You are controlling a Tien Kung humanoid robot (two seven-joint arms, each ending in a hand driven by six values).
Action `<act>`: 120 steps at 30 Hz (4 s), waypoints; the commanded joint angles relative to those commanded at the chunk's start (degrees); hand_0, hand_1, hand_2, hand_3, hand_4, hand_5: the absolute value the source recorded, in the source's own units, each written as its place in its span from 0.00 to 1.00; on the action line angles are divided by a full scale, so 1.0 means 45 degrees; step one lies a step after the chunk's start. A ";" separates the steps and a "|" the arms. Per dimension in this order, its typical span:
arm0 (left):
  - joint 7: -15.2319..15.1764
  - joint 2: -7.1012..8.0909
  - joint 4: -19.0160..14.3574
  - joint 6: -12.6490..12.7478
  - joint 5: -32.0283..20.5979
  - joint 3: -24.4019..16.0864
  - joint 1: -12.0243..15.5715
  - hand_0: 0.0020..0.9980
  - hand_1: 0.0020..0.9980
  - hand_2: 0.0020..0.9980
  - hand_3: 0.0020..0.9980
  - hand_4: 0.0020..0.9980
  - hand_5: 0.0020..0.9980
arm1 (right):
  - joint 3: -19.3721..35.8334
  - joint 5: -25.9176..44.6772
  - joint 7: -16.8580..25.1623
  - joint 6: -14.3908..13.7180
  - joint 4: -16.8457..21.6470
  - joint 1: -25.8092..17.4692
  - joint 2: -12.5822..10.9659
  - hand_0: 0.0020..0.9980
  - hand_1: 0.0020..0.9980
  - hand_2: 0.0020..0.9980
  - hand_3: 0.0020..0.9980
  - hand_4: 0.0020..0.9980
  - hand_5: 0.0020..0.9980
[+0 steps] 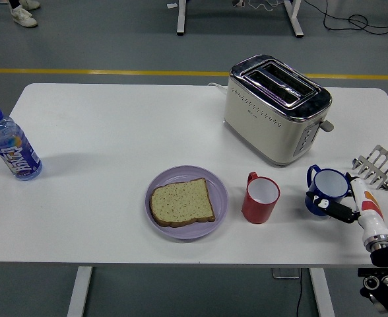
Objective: Pick up the cup,pour liquid into bread,place the cup on the desk
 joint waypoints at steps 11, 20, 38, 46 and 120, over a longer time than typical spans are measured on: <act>-0.0061 0.0000 0.0001 0.0000 -0.0220 0.0115 -0.0072 0.69 0.70 0.70 0.56 0.25 1.00 | -0.0051 0.0085 0.0068 -0.0059 -0.0368 0.0081 0.0178 0.55 0.33 0.43 0.46 0.69 0.14; -0.0032 -0.0014 0.0002 0.0007 -0.0191 0.0092 -0.0087 0.69 0.70 0.70 0.55 0.24 1.00 | -0.0064 0.0039 0.0137 -0.0111 -0.0549 0.0084 0.0439 0.56 0.34 0.43 0.46 0.69 0.14; -0.0058 -0.0022 0.0002 0.0005 -0.0265 0.0126 -0.0101 0.68 0.69 0.70 0.55 0.25 1.00 | 0.0024 -0.0140 0.0259 -0.0152 -0.0775 0.0058 0.0679 0.56 0.34 0.43 0.46 0.69 0.13; -0.0067 -0.0019 0.0002 0.0000 -0.0275 0.0139 -0.0096 0.68 0.69 0.70 0.55 0.25 1.00 | 0.0015 -0.0196 0.0214 -0.0110 -0.0850 0.0051 0.0678 0.56 0.34 0.44 0.47 0.69 0.13; -0.0100 -0.0018 0.0006 -0.0008 -0.0357 0.0178 -0.0080 0.69 0.70 0.71 0.56 0.25 1.00 | 0.0118 -0.0971 -0.0059 0.0025 -0.1014 -0.0002 0.0599 0.69 0.55 0.65 0.75 0.83 0.16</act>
